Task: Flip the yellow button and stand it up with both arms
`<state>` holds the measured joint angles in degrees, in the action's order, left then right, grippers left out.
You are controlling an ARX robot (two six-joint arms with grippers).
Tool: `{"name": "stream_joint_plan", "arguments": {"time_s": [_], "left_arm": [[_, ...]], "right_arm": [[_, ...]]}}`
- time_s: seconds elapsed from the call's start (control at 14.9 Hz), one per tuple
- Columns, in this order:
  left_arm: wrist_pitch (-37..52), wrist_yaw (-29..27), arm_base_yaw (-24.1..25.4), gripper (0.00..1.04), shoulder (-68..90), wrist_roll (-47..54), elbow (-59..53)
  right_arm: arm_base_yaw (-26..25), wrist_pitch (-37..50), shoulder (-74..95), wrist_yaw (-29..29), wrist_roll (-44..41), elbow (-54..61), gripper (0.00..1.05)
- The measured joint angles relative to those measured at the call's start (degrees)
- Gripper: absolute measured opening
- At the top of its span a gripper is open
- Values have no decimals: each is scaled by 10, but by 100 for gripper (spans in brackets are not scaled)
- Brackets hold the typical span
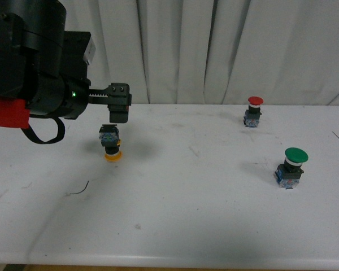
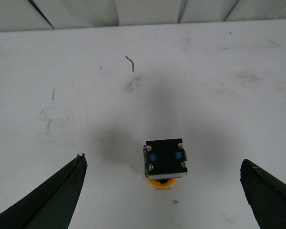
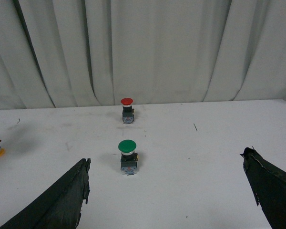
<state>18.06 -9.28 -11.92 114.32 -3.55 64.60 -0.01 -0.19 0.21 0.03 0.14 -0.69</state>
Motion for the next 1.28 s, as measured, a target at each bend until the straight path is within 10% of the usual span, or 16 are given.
{"name": "stream_joint_plan", "arguments": {"time_s": [1.14,1.28], "left_arm": [[-106,-16,-4,98,155,-50,143],[-99,-16,-5,76,155,-52,144]], "right_arm": [[0,0,0,0,0,0,98],[0,0,0,0,0,0,98]]}}
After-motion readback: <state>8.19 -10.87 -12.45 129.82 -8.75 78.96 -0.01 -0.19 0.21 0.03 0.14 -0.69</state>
